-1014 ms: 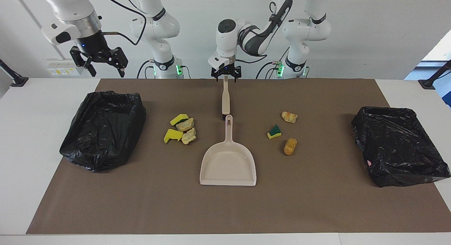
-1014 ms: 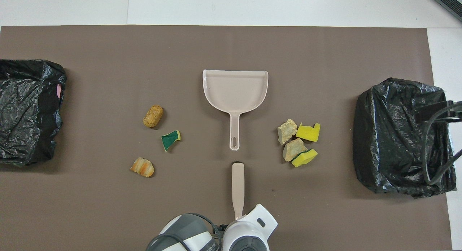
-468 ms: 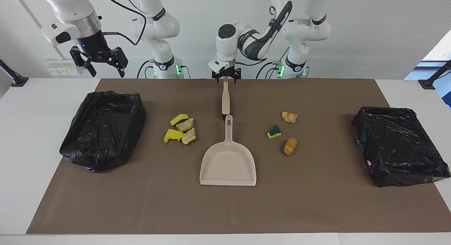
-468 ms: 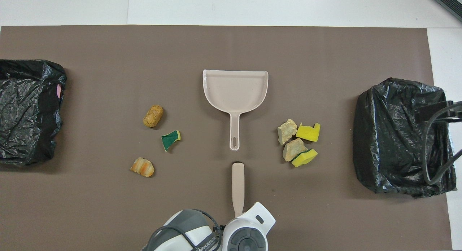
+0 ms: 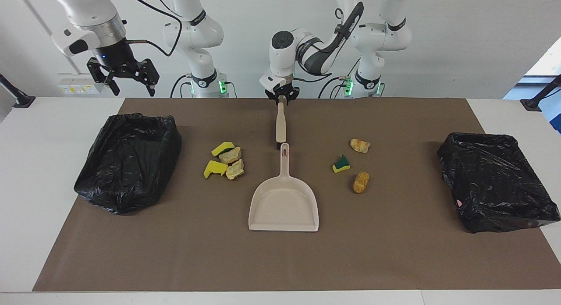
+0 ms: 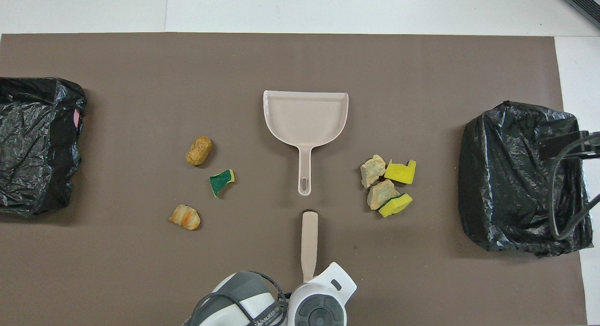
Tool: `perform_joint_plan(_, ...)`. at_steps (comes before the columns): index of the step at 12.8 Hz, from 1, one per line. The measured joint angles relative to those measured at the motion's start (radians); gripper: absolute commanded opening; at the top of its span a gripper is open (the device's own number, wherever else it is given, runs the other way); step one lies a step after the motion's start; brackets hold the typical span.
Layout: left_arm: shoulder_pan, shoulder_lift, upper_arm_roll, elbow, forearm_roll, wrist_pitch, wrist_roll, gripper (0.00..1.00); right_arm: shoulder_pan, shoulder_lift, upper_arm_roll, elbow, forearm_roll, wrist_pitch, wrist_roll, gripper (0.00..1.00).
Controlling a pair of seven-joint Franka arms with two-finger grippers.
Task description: Sweep and dump trash in bin
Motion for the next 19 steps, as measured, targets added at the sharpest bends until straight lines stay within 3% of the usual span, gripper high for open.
perform_joint_plan(1,0.000,0.000,0.002,0.000,0.000,0.000,0.003,0.17,0.000,0.000,0.000,0.000,0.000,0.000,0.000,1.00)
perform_joint_plan(6,0.002,-0.002,0.009,0.000,0.002,-0.022,0.053,0.11,0.001,0.000,0.016,0.000,0.000,0.003,-0.003,1.00)
perform_joint_plan(9,0.002,-0.030,0.036,0.003,0.002,-0.097,0.138,0.06,0.027,0.015,0.055,-0.010,0.000,0.076,0.011,1.00)
perform_joint_plan(13,0.000,-0.093,0.106,0.026,0.002,-0.265,0.187,0.04,0.154,0.124,0.065,-0.022,0.051,0.209,0.245,1.00)
perform_joint_plan(16,0.000,-0.165,0.213,0.048,0.002,-0.359,0.252,0.04,0.190,0.223,0.067,-0.025,0.102,0.309,0.334,1.00)
perform_joint_plan(19,0.000,-0.233,0.336,0.050,0.002,-0.408,0.278,0.04,0.289,0.308,0.070,-0.029,0.106,0.374,0.450,1.00)
